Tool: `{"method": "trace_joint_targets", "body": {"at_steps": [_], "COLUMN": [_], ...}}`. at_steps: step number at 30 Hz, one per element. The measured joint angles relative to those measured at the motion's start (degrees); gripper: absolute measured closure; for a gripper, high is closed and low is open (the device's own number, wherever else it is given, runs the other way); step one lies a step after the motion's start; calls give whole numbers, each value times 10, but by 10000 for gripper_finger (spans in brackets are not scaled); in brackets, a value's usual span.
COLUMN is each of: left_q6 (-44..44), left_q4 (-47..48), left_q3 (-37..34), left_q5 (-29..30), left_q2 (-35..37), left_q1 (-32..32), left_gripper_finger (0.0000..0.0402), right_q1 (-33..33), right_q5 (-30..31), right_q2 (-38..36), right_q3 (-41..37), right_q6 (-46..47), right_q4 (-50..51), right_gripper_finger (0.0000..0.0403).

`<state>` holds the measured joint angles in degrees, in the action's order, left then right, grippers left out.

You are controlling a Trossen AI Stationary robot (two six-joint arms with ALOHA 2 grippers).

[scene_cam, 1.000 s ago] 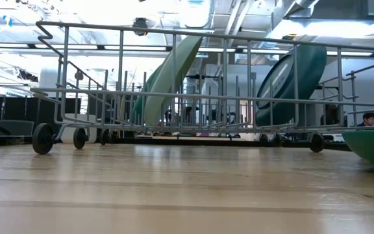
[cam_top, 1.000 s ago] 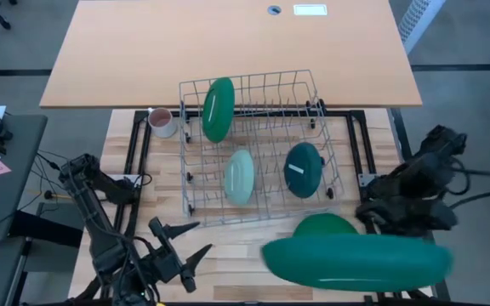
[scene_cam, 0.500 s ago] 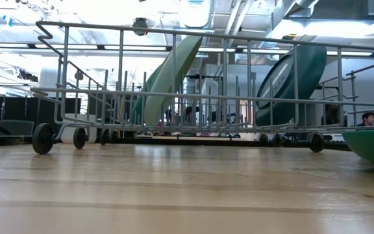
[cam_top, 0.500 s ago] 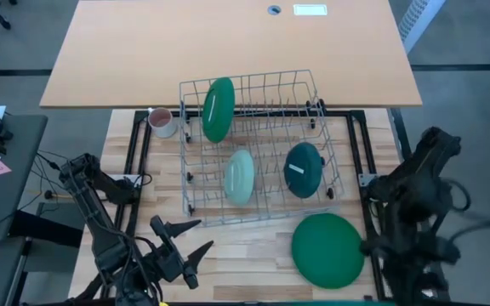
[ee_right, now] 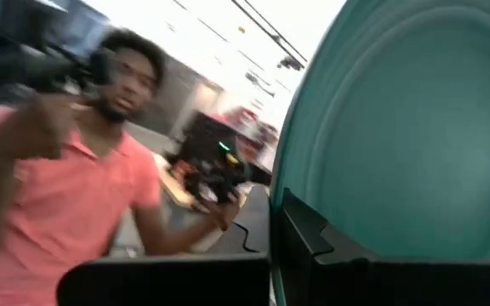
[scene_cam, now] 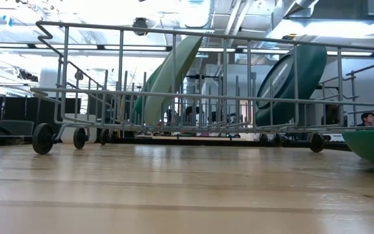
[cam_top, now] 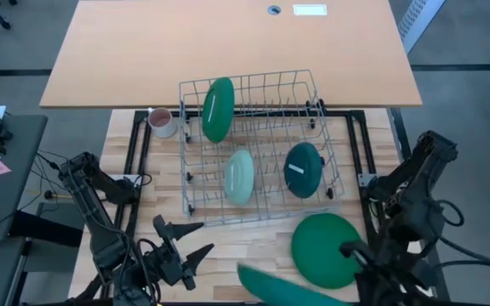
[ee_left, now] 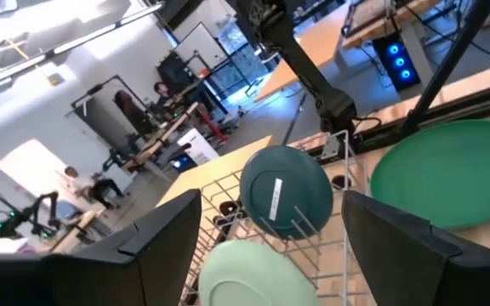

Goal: Sort dishes
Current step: Put the stacked green plate in the dish rack

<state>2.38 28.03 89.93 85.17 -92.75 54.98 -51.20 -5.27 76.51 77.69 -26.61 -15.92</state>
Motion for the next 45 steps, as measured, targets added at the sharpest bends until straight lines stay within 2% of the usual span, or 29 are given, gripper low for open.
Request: {"method": "trace_joint_targets", "body": {"at_steps": [4, 8, 12, 18, 24, 30, 34, 39, 45], "left_q6": [7, -1, -17, -33, -55, -75, -106, -145, -151], "left_q4": [4, 11, 12, 25, 39, 49, 77, 108, 112], "left_q3": [0, 0, 0, 0, 0, 0, 0, 0, 0], "left_q5": [-1, -1, -1, -2, -2, -2, -8, -9, -9], "left_q2": [0, 0, 0, 0, 0, 0, 0, 0, 0], "left_q1": [2, 4, 7, 7, 7, -3, -13, -17, -17], "left_gripper_finger": [123, 123, 123, 123, 123, 123, 123, 123, 123], "right_q1": [0, 4, 1, 1, 3, 5, 21, 48, 86], "right_q5": [53, 55, 70, 197, 277, 409, 443, 464, 573], "right_q2": [-4, -4, -3, -4, -3, -3, 5, 44, 93], "right_q3": [-1, -1, -1, -1, -1, -1, -1, -1, 14], "right_q6": [-29, -94, -100, -91, -9, 50, 81, 52, -29], "right_q4": [32, 49, 100, 173, 271, 346, 368, 389, 389], "right_gripper_finger": [397, 397, 397, 397, 397, 397, 397, 397, 397]}}
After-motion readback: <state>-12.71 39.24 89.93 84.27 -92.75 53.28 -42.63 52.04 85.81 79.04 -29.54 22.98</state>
